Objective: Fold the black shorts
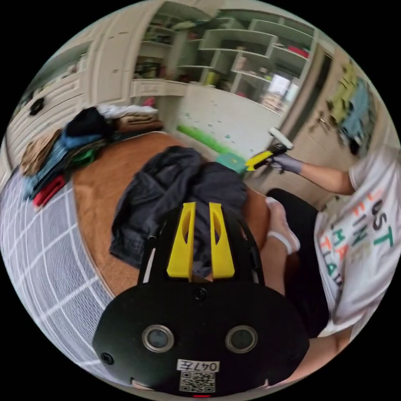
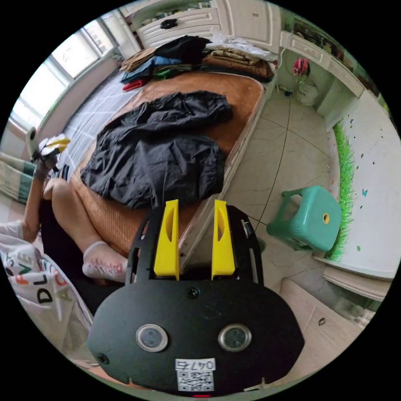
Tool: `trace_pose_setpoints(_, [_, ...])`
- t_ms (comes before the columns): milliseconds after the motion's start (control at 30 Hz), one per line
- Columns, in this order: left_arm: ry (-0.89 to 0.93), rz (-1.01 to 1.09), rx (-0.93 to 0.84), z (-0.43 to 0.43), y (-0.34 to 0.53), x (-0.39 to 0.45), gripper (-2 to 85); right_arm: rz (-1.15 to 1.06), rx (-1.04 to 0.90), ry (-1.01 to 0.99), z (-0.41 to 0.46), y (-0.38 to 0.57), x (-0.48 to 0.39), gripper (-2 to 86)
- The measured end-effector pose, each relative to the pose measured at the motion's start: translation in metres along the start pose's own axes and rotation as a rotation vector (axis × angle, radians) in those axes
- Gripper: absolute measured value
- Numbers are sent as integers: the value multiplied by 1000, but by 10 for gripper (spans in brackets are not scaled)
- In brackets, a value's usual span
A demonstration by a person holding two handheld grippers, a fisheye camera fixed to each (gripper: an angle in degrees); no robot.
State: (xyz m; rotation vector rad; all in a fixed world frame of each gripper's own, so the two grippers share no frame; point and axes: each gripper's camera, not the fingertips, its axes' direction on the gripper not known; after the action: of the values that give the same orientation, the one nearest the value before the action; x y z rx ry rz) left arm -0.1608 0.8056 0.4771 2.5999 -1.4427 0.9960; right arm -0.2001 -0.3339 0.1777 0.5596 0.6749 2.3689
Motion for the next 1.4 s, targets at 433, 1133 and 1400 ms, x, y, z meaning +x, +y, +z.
trace_pose_setpoints(433, [-316,262,-763,184,-75,107,98,-21,-20,142,46,34,-62,90])
trace_pose_setpoints(1133, [-333,81,-575,67,-156,44,-8,-203,175,76,-14,90,-161,170])
trace_pose_setpoints(1400, [-252,-17,-510,60,-157,-19,-7,-449,172,47,-22,99,-238,184])
